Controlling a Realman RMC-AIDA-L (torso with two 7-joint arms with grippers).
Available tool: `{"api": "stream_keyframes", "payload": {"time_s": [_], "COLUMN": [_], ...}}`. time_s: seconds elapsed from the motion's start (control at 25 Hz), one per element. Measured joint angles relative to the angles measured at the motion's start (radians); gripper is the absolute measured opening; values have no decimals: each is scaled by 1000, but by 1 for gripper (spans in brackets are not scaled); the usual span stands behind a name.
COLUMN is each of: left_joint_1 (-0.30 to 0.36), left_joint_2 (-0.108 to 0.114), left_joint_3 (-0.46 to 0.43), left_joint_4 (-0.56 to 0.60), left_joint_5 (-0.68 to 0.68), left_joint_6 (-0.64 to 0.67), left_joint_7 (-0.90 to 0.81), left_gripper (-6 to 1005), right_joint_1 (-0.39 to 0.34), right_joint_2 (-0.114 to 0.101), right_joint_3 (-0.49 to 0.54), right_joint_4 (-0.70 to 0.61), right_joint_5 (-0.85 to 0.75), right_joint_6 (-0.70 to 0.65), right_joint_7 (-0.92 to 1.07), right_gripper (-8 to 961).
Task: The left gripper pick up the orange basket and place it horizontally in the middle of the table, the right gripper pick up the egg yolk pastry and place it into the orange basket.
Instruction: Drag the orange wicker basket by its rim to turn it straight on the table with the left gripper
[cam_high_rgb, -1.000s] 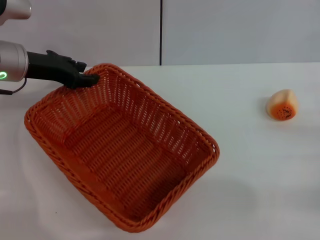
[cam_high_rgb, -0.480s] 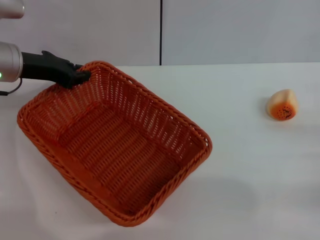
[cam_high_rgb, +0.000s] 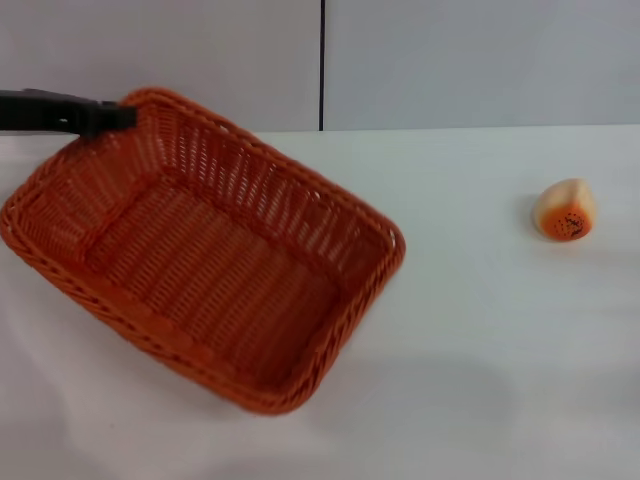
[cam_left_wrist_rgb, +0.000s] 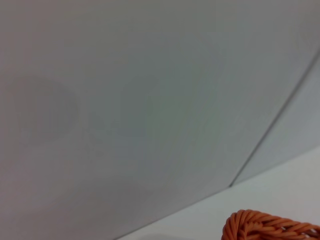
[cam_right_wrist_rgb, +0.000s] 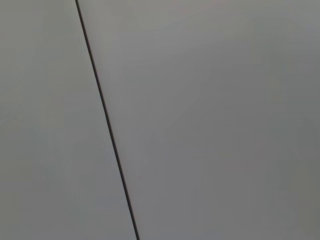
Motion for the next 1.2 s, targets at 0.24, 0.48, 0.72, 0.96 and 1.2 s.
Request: {"api": "stream_keyframes", "payload": {"time_s": [0.24, 0.48, 0.72, 0.96, 1.2], "left_joint_1": [76, 143, 199, 246, 272], "left_joint_2": [-42, -46, -46, -47, -47], "left_joint_3": [-19, -15, -15, -14, -14], "left_joint_4": [134, 133, 131, 131, 126], "left_joint_5": [-16, -74, -91, -104, -110], "left_joint_6": [5, -4, 9, 48, 92], "left_joint_7": [-203, -247, -257, -258, -259], "left_gripper": [187, 186, 185, 184, 183], "right_joint_1": [7, 15, 32, 48, 66], "right_joint_2": [-1, -1, -1, -3, -3], "right_joint_3": [0, 0, -1, -6, -8], "right_joint_4": [-2, -4, -5, -6, -7], "right_joint_5": [1, 1, -1, -4, -6], "right_joint_6": [19, 26, 43, 65, 81], "right_joint_7": [0, 0, 0, 0, -4], "right_gripper": [602, 602, 602, 602, 602]}}
